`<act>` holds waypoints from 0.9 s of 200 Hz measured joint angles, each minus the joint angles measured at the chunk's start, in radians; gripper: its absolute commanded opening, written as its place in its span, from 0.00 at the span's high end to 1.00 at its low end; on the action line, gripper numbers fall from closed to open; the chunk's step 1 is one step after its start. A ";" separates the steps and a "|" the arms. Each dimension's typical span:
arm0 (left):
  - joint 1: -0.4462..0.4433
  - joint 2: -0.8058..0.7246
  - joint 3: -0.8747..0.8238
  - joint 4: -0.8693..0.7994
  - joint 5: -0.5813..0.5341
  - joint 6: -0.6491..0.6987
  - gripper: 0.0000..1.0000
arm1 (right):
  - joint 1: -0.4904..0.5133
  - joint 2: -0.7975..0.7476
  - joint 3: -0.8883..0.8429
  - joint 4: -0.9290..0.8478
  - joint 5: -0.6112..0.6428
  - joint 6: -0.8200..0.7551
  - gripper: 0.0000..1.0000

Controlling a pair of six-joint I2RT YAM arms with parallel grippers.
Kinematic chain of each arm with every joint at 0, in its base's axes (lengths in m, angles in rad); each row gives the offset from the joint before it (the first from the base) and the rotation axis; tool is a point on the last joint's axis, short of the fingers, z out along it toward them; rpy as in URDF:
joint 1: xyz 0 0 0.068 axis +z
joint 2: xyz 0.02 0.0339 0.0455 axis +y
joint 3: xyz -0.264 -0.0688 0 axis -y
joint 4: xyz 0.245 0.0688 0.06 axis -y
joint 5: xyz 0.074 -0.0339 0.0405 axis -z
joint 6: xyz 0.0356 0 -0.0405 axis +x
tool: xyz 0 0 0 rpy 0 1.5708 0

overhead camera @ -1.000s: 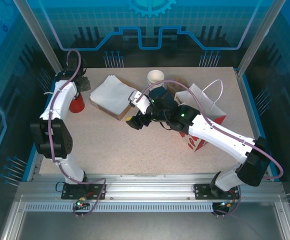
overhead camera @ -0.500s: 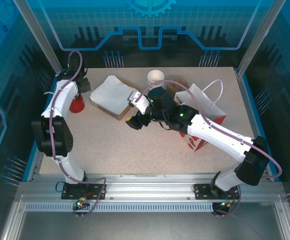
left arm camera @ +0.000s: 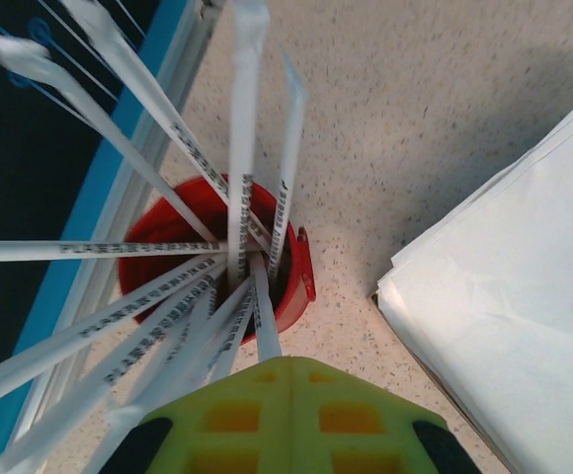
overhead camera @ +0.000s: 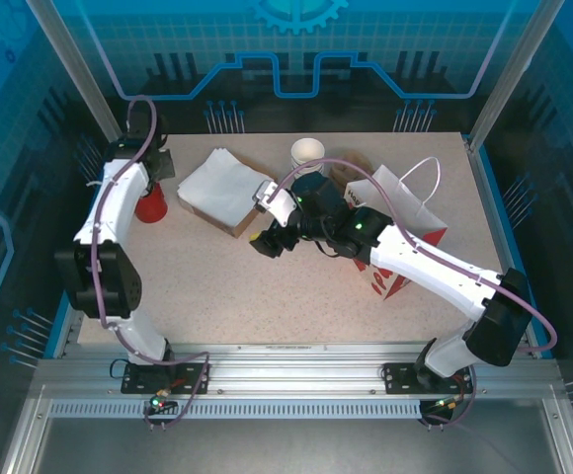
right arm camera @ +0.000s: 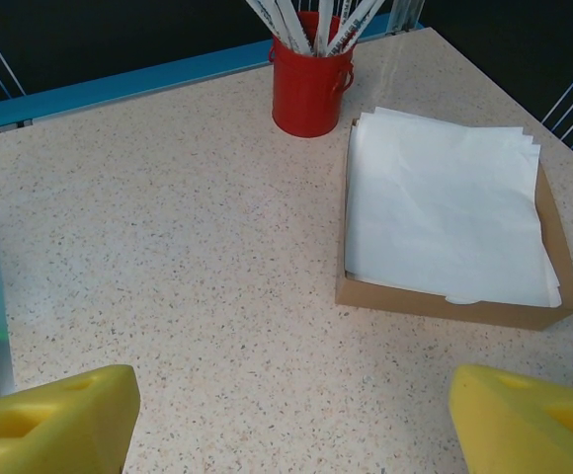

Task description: Pack the takeout coffee

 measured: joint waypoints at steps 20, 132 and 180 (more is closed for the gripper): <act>-0.019 -0.082 0.016 -0.010 -0.007 0.008 1.00 | 0.000 -0.006 0.021 -0.027 0.023 0.000 0.17; -0.640 -0.463 0.069 0.061 0.268 0.014 1.00 | -0.183 -0.401 0.111 -0.377 0.267 0.072 0.16; -0.824 -0.303 0.169 0.077 0.425 0.014 1.00 | -0.309 -0.568 0.177 -0.544 0.346 0.085 0.16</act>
